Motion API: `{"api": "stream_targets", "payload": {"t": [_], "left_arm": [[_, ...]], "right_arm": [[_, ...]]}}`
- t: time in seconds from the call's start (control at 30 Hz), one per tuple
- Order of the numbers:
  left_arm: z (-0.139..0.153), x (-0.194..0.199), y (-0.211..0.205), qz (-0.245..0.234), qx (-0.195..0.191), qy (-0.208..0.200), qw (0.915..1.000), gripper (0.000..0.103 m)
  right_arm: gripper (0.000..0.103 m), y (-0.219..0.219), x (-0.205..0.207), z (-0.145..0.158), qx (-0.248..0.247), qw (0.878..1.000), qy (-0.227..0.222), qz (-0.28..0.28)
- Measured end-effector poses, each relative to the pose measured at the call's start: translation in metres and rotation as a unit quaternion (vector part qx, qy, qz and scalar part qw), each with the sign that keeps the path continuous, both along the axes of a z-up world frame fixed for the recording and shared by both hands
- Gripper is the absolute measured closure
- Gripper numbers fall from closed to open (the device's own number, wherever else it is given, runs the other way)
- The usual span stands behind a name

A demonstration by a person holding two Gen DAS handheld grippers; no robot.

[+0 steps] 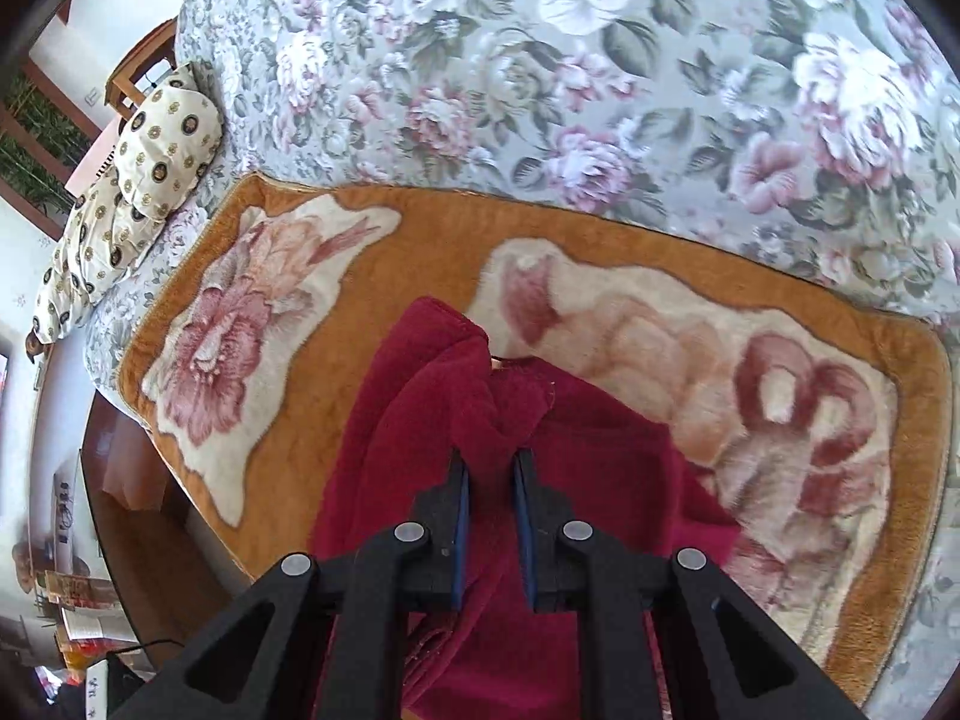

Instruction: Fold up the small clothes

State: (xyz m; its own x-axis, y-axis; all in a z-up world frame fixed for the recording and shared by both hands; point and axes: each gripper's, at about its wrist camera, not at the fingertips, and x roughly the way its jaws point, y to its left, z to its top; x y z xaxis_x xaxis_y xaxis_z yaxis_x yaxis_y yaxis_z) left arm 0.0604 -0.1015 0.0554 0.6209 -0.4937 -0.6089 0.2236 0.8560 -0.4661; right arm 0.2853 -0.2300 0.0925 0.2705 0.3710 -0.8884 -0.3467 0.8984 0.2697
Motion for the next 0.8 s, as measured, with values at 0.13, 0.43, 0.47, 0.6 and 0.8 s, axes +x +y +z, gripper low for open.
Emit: {"api": "stream_targets", "payload": {"t": [0.13, 0.43, 0.47, 0.6, 0.8], "left_arm": [[-0.003, -0.004, -0.029, -0.024, 0.015, -0.001, 0.9996, 0.091], [-0.039, 0.009, -0.067, -0.063, 0.043, 0.035, 0.9965, 0.089], [-0.043, 0.01, -0.068, -0.068, 0.041, 0.042, 0.9959, 0.089], [-0.04, 0.001, -0.06, -0.115, 0.026, 0.057, 0.9914, 0.086], [-0.001, -0.024, 0.005, -0.062, 0.051, -0.021, 0.9966, 0.085]], "right_arm": [[0.09, -0.028, -0.003, -0.009, -0.007, 1.0, 0.002, -0.006], [0.091, -0.074, -0.002, -0.044, -0.025, 0.999, 0.02, -0.024], [0.091, -0.075, -0.001, -0.05, -0.033, 0.999, 0.02, -0.024], [0.089, -0.079, -0.002, -0.076, -0.054, 0.998, 0.003, -0.039], [0.069, -0.106, -0.015, -0.084, 0.004, 0.994, -0.031, -0.106]]}}
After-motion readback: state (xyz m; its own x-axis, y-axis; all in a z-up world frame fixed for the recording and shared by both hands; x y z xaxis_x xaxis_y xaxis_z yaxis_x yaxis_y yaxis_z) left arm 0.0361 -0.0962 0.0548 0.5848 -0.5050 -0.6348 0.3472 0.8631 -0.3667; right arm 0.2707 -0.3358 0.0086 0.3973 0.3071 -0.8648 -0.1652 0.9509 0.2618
